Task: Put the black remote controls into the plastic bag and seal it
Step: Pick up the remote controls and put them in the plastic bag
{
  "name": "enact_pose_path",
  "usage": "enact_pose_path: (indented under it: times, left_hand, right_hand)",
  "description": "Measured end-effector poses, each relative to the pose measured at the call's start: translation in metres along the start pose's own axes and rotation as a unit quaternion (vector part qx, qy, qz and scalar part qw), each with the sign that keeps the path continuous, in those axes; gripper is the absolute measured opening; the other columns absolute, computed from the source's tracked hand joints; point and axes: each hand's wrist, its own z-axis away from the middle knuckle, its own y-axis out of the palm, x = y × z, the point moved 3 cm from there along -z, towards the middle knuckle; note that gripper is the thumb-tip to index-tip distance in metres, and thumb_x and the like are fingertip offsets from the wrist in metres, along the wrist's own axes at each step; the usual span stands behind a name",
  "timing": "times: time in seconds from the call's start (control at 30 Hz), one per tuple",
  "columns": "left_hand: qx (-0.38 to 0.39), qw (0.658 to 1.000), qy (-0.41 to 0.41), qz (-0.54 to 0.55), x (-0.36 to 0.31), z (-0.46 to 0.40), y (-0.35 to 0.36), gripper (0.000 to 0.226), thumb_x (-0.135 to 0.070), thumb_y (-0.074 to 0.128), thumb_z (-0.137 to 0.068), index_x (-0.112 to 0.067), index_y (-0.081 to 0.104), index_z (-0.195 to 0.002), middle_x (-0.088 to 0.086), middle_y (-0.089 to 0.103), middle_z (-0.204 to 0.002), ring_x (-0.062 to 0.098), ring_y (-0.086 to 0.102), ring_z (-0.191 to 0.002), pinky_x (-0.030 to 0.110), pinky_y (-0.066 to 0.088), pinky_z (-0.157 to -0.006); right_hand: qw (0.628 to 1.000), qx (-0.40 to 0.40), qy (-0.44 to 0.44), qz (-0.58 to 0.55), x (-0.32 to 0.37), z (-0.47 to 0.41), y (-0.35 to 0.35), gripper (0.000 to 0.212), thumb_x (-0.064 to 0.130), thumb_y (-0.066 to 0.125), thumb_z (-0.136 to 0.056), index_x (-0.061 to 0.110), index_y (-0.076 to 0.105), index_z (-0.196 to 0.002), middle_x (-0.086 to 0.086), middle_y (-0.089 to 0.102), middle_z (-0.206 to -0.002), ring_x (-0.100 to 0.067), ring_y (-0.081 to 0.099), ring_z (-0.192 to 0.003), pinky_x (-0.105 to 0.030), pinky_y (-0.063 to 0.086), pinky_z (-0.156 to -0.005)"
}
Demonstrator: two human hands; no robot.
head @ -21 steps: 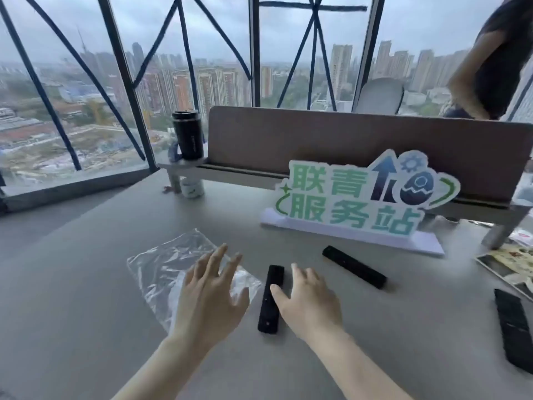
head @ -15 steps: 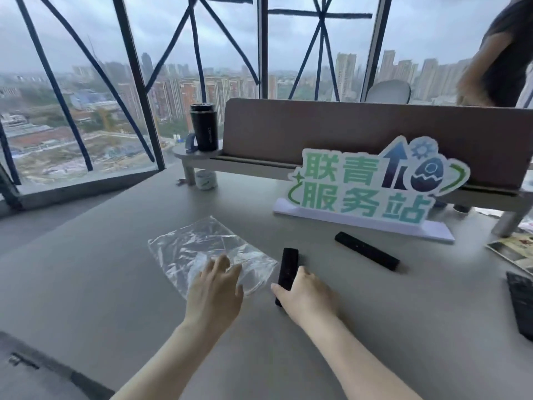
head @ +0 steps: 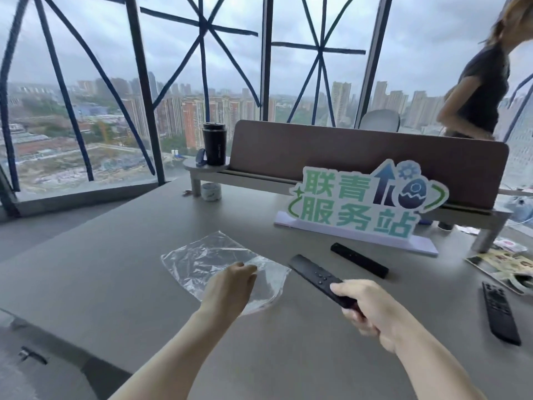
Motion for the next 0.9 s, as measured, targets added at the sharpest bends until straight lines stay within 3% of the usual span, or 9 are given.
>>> enact_pose_path:
  times: [0.13, 0.23, 0.3, 0.37, 0.43, 0.53, 0.67, 0.77, 0.9]
  left_hand:
    - [-0.016, 0.999, -0.006, 0.030, -0.025, -0.005, 0.000, 0.027, -0.031, 0.041, -0.092, -0.017, 0.063, -0.089, 0.005, 0.064, -0.085, 0.033, 0.062, -0.077, 0.035, 0.049, -0.060]
    - [-0.034, 0.997, -0.010, 0.066, -0.033, -0.007, -0.002, 0.029, -0.031, 0.040, -0.087, -0.013, 0.062, -0.083, 0.003, 0.068, -0.082, 0.030, 0.061, -0.077, 0.039, 0.053, -0.065]
    - [-0.042, 0.996, -0.018, 0.080, -0.031, -0.009, -0.002, 0.029, -0.031, 0.040, -0.086, -0.013, 0.061, -0.078, 0.001, 0.068, -0.080, 0.027, 0.061, -0.075, 0.040, 0.052, -0.066]
    - [-0.046, 0.995, -0.028, 0.087, -0.026, -0.011, 0.000, 0.030, -0.032, 0.038, -0.084, -0.015, 0.063, -0.080, 0.000, 0.068, -0.081, 0.025, 0.061, -0.078, 0.040, 0.052, -0.068]
    - [-0.052, 0.995, -0.030, 0.085, -0.024, -0.012, 0.004, 0.028, -0.032, 0.039, -0.084, -0.016, 0.062, -0.080, -0.002, 0.068, -0.081, 0.023, 0.061, -0.079, 0.039, 0.052, -0.068]
    - [-0.051, 0.995, -0.002, 0.083, -0.034, -0.014, 0.011, 0.024, -0.030, 0.045, -0.088, -0.015, 0.059, -0.074, -0.001, 0.066, -0.073, 0.025, 0.057, -0.069, 0.038, 0.050, -0.061]
    - [-0.069, 0.993, 0.013, 0.092, -0.057, -0.018, 0.011, 0.021, -0.030, 0.048, -0.091, -0.021, 0.066, -0.085, -0.002, 0.069, -0.081, 0.027, 0.060, -0.073, 0.038, 0.050, -0.061]
    - [-0.087, 0.989, 0.011, 0.122, -0.066, -0.022, 0.010, 0.019, -0.030, 0.050, -0.091, -0.026, 0.069, -0.096, -0.005, 0.072, -0.093, 0.024, 0.065, -0.081, 0.037, 0.053, -0.065]
    - [-0.098, 0.984, -0.005, 0.146, -0.066, -0.031, 0.009, 0.019, -0.037, 0.048, -0.089, -0.031, 0.065, -0.096, -0.002, 0.074, -0.088, 0.025, 0.066, -0.080, 0.040, 0.055, -0.068]
  right_hand:
    - [0.995, 0.072, 0.033, 0.054, 0.000, -0.001, 0.025, 0.027, 0.031, 0.057, -0.090, 0.020, 0.046, -0.069, 0.004, 0.030, -0.050, -0.013, 0.015, -0.043, -0.025, 0.010, -0.043]
    - [0.997, 0.081, -0.002, -0.012, 0.000, -0.020, 0.056, 0.022, 0.035, 0.058, -0.094, 0.019, 0.064, -0.080, 0.001, 0.056, -0.058, -0.010, 0.023, -0.040, -0.022, 0.016, -0.041]
    - [0.999, 0.030, -0.023, -0.039, -0.006, -0.032, 0.056, 0.019, 0.025, 0.054, -0.095, 0.013, 0.068, -0.090, -0.003, 0.069, -0.068, -0.011, 0.028, -0.039, -0.020, 0.019, -0.037]
    - [0.996, -0.080, -0.042, -0.023, -0.015, -0.037, 0.034, 0.023, 0.014, 0.049, -0.092, 0.009, 0.071, -0.091, -0.002, 0.070, -0.064, -0.012, 0.035, -0.039, -0.021, 0.027, -0.038]
    - [0.980, -0.192, -0.053, -0.001, -0.026, -0.042, 0.000, 0.026, 0.010, 0.047, -0.089, 0.014, 0.073, -0.089, 0.002, 0.069, -0.064, -0.015, 0.052, -0.054, -0.026, 0.039, -0.052]
    - [0.943, -0.309, -0.043, 0.119, -0.036, -0.067, -0.053, 0.036, 0.019, 0.045, -0.092, 0.018, 0.063, -0.124, -0.002, 0.069, -0.112, -0.026, 0.062, -0.099, -0.032, 0.044, -0.077]
    - [0.907, -0.298, -0.005, 0.297, -0.041, -0.117, -0.091, 0.059, 0.039, 0.039, -0.099, 0.012, 0.031, -0.151, -0.013, 0.041, -0.150, -0.033, 0.045, -0.132, -0.043, 0.041, -0.102]
    - [0.877, -0.300, 0.022, 0.375, -0.042, -0.136, -0.099, 0.057, 0.042, 0.039, -0.100, 0.012, 0.034, -0.147, -0.010, 0.047, -0.146, -0.034, 0.051, -0.127, -0.043, 0.047, -0.095]
    - [0.862, -0.314, 0.011, 0.399, -0.045, -0.146, -0.102, 0.031, 0.034, 0.056, -0.092, 0.012, 0.059, -0.114, -0.011, 0.062, -0.117, -0.033, 0.062, -0.103, -0.038, 0.050, -0.081]
